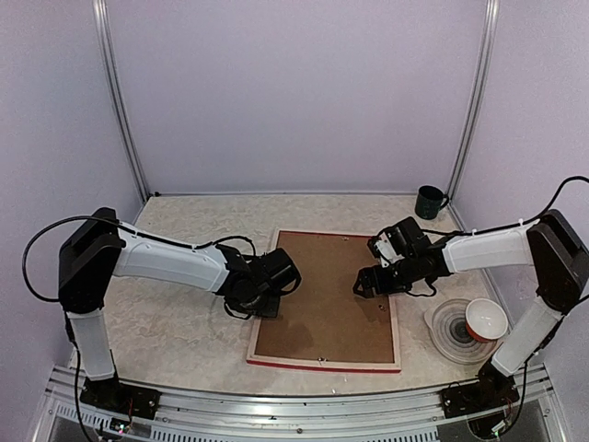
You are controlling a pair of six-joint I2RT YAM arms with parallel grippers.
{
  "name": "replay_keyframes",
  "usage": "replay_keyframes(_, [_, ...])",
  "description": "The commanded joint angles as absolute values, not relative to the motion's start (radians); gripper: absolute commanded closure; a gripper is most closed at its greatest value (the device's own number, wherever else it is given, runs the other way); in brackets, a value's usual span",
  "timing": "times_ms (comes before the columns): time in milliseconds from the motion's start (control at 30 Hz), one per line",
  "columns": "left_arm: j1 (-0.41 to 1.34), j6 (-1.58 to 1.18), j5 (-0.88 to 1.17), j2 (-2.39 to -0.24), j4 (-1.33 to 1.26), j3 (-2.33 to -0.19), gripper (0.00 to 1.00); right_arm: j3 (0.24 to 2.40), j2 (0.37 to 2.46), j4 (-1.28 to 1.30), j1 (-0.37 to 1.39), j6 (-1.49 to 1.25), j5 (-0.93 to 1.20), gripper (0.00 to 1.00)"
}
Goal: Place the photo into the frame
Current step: Press the fastener onto the backboard.
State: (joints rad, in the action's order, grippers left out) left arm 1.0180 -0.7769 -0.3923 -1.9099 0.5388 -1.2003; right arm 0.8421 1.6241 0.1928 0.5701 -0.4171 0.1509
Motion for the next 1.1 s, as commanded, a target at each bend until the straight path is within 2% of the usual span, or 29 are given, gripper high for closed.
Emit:
replay_keyframes(0, [1.041, -0.670, -0.498, -1.935, 0.701, -1.259, 0.98, 0.855, 1.626, 0.212, 0.548, -0.440, 0.134, 0.08])
replay_keyframes(33, [1.041, -0.671, -0.518, -1.924, 0.700, -1.260, 0.87, 0.854, 1.620, 0.214, 0.546, -0.439, 0.135, 0.08])
replay_keyframes(167, [1.019, -0.668, -0.522, -1.831, 0.653, -1.240, 0.69, 0.853, 1.600, 0.212, 0.545, -0.442, 0.142, 0.07])
replay_keyframes(433, [0.979, -0.680, -0.440, -1.742, 0.568, -1.153, 0.61, 0.849, 1.554, 0.217, 0.545, -0.451, 0.152, 0.07])
replay_keyframes(700, [0.985, -0.692, -0.328, -1.789, 0.488, -1.118, 0.47, 0.846, 1.538, 0.225, 0.543, -0.453, 0.146, 0.06])
replay_keyframes(1067, [0.987, -0.699, -0.275, -1.876, 0.460, -1.134, 0.48, 0.828, 1.524, 0.223, 0.543, -0.457, 0.139, 0.06])
